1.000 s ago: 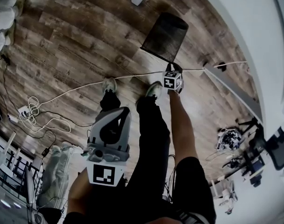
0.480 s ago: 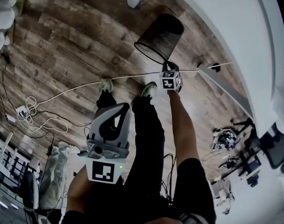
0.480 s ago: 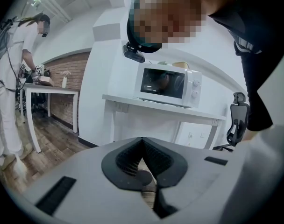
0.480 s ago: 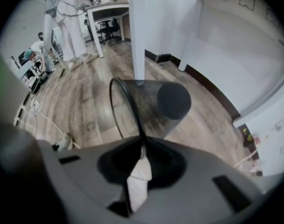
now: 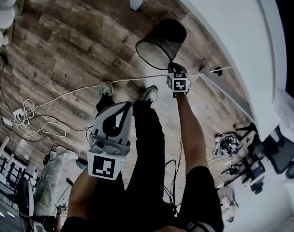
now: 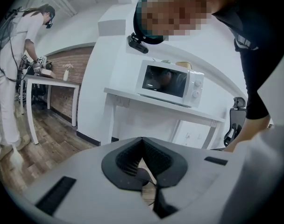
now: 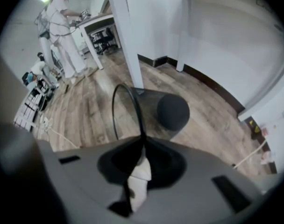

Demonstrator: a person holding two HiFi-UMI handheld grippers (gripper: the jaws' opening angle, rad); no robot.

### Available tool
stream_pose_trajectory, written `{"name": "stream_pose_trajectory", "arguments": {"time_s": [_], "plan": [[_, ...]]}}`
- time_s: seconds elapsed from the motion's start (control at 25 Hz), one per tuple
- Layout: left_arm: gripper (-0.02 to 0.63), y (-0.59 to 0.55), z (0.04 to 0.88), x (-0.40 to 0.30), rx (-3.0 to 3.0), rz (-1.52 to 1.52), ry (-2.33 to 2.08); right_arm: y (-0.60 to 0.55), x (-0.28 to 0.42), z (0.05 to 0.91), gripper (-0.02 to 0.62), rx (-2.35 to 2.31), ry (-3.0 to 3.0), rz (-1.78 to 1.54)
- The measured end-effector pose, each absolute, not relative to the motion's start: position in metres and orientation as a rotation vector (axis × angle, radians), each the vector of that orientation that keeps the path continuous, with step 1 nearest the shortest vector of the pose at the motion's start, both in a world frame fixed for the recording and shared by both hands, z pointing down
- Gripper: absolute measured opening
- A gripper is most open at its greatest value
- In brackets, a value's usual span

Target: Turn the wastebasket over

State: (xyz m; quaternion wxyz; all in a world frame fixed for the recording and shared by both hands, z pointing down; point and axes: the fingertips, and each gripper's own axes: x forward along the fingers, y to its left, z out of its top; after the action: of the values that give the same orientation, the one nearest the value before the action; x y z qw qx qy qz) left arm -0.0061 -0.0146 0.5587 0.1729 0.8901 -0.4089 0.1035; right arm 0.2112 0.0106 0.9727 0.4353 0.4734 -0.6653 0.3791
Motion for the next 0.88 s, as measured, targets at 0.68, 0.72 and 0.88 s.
{"name": "stream_pose_trajectory", "arguments": {"time_s": [0.68, 0.72, 0.88], "plan": [[0.166, 0.004, 0.678, -0.026, 2.26, 0.44, -1.028, 0.006, 0.205, 0.94, 0.039, 1.275, -1.66, 1.311], [0.169, 0.004, 0.681, -0.026, 2.253, 0.445, -1.024, 0.007, 0.206, 0.939, 0.038, 1.278, -1.657, 1.316], [0.172, 0.001, 0.686, -0.024, 2.221, 0.442, -1.023, 0.012, 0.216, 0.94, 0.04, 1.3, -1.638, 1.311]]}}
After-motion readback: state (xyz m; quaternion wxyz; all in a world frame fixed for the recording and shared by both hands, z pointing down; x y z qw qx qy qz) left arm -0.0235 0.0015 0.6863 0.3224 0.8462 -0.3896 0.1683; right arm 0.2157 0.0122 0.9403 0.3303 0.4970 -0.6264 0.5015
